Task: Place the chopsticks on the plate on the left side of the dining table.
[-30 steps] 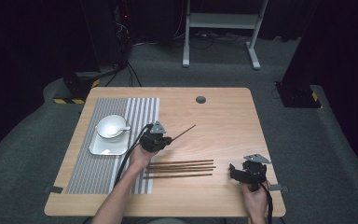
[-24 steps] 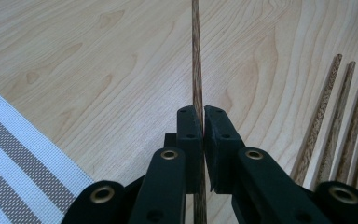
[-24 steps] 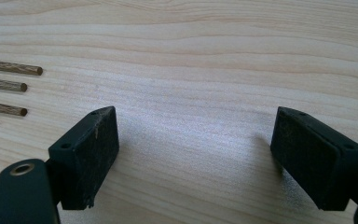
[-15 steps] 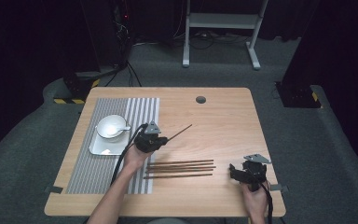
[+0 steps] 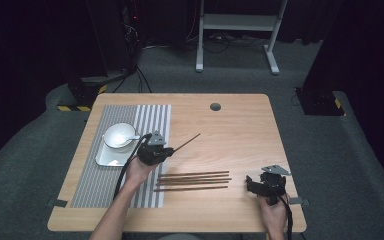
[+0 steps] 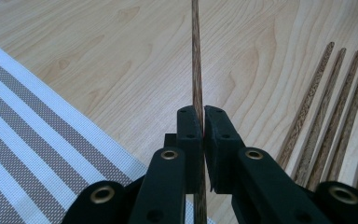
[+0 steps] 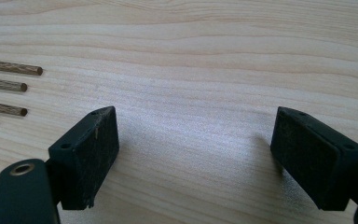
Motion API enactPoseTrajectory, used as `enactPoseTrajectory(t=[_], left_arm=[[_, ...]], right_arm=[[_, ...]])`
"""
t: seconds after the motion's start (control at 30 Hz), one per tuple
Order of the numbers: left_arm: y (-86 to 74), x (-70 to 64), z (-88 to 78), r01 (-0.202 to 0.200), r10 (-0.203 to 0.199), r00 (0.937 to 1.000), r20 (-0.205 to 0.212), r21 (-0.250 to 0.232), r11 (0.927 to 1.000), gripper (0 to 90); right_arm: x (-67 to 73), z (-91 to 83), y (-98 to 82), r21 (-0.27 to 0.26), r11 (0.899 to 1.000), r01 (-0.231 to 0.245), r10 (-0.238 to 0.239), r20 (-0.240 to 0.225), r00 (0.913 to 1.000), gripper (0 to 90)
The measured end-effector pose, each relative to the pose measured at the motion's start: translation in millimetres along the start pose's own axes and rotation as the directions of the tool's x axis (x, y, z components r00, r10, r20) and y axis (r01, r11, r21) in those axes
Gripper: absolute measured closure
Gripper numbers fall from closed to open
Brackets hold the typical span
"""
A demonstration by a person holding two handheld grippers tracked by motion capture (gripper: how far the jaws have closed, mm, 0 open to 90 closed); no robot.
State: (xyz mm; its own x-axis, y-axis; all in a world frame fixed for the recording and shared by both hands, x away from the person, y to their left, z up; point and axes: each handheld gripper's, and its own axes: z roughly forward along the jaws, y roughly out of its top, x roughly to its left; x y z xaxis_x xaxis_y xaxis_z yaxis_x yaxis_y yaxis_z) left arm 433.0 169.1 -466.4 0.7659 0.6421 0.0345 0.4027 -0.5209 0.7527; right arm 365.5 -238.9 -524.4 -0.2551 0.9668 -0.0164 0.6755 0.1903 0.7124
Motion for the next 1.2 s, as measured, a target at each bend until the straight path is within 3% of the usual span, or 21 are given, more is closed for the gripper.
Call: enactPoseTrajectory(t=[1.2], left_arm=[[-27.2, 13.6, -42.2, 0.033, -0.035, 0.9968, -0.072, -0.021, 0.9992, 84.9]], right_arm=[[0.0, 0.0, 0.0, 0.000, 1.000, 0.000, 0.000, 0.000, 1.0000, 15.1]])
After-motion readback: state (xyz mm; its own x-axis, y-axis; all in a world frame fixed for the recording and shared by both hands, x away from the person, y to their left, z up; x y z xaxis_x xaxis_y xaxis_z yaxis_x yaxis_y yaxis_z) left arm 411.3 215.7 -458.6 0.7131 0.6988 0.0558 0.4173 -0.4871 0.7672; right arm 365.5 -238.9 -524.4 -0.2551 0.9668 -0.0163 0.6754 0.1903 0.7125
